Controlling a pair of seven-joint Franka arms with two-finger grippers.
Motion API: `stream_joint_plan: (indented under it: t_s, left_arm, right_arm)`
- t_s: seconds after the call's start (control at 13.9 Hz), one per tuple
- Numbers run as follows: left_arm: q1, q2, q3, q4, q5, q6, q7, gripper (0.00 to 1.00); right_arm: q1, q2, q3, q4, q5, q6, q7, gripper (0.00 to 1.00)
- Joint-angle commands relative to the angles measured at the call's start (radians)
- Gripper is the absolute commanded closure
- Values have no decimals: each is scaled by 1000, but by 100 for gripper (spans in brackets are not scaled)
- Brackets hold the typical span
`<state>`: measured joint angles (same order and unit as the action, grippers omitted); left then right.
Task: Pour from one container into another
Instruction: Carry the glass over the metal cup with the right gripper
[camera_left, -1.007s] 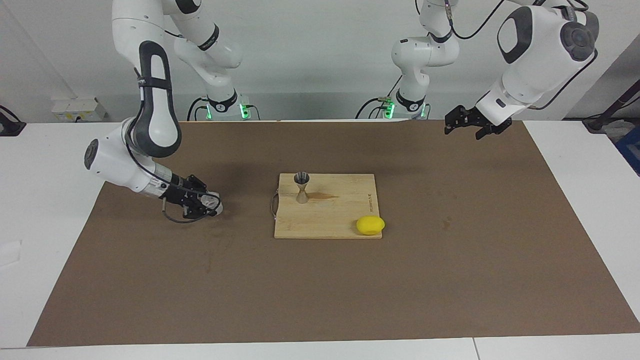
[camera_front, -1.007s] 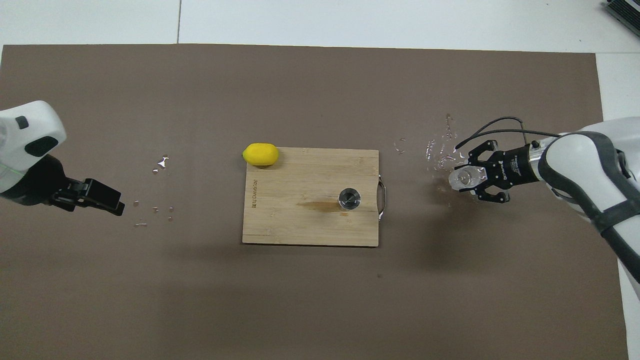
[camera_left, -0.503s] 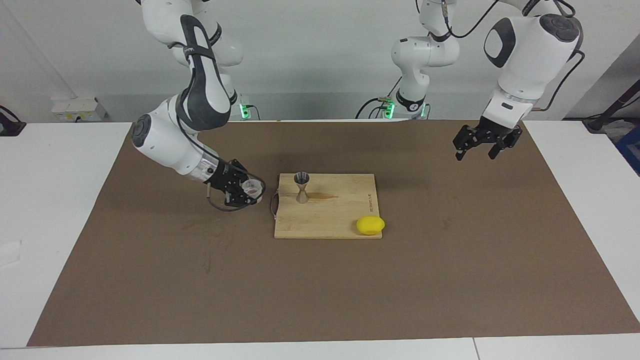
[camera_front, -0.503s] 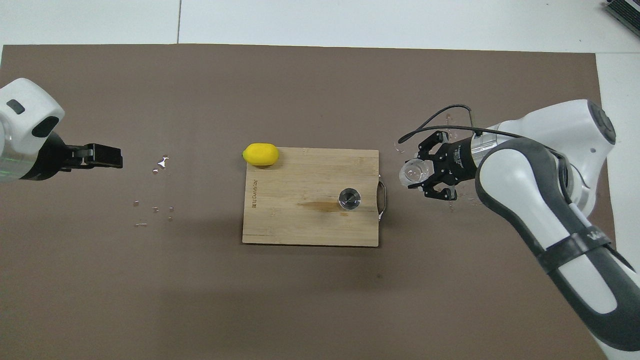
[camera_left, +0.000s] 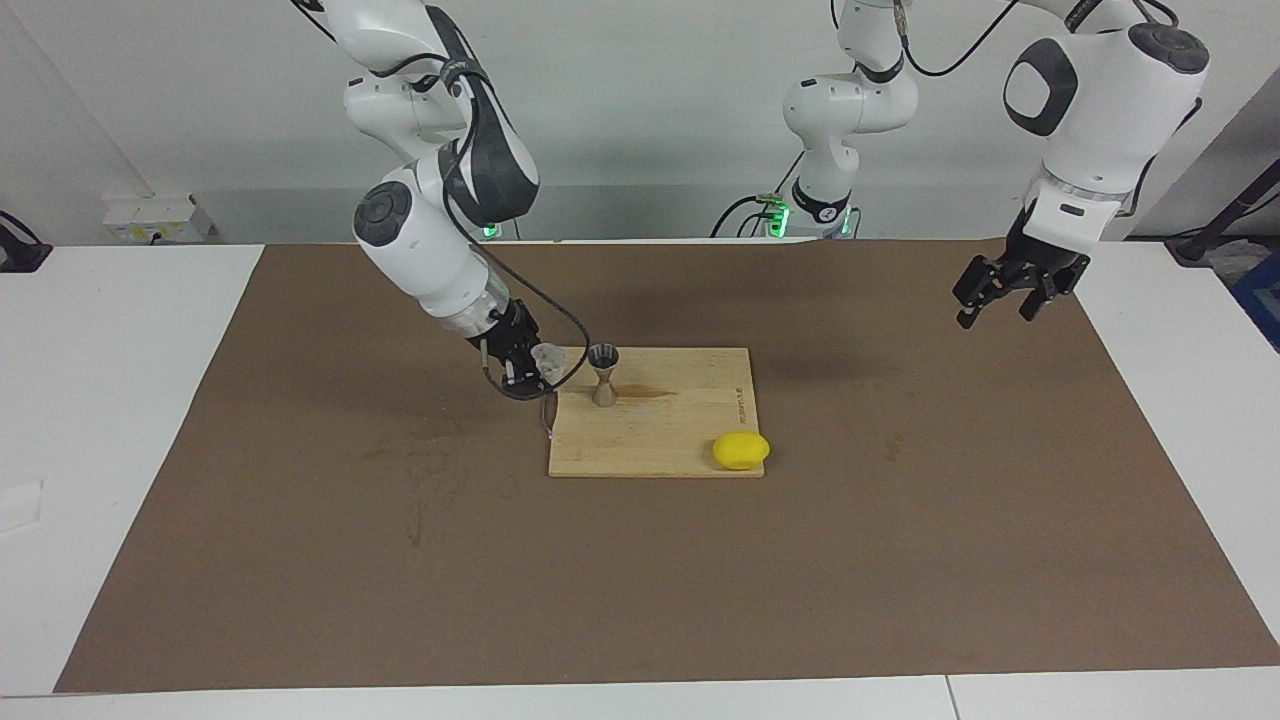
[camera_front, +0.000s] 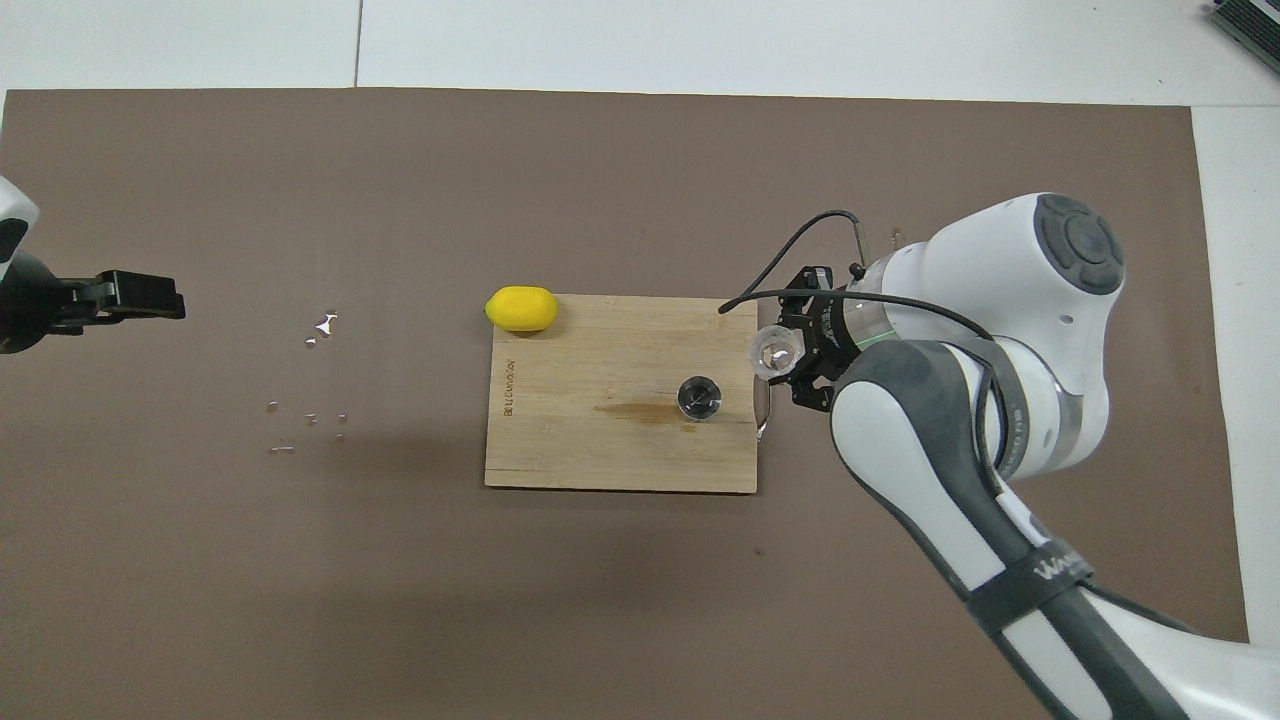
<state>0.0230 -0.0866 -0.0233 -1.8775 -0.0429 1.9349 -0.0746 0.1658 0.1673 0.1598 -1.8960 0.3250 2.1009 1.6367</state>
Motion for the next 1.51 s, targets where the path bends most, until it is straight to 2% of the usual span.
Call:
stream_joint_plan:
  t_s: [0.0,0.22,0.5,1.22,1.44]
  left_arm:
    - [5,-24,-3,-25,17,10,-8,0]
    - [51,-24,-3,-23,17,-1,-11,0]
    - [54,-31,-3,-18,17,-91,-7,0]
    - [72,-30,2,-15,17,-73,-17,0]
    - [63,4,26,-5,17,-77,-19,0]
  right_arm:
    - [47,3,-3,18,-116,8,80,100]
    - [90,5,-2,32,-231,10,129,100]
    - [147,3,-2,32,-340,30,176,100]
    - [222,-18,6,9,-572,36,196,100]
    - [247,-34,6,-21,-645,34,196,100]
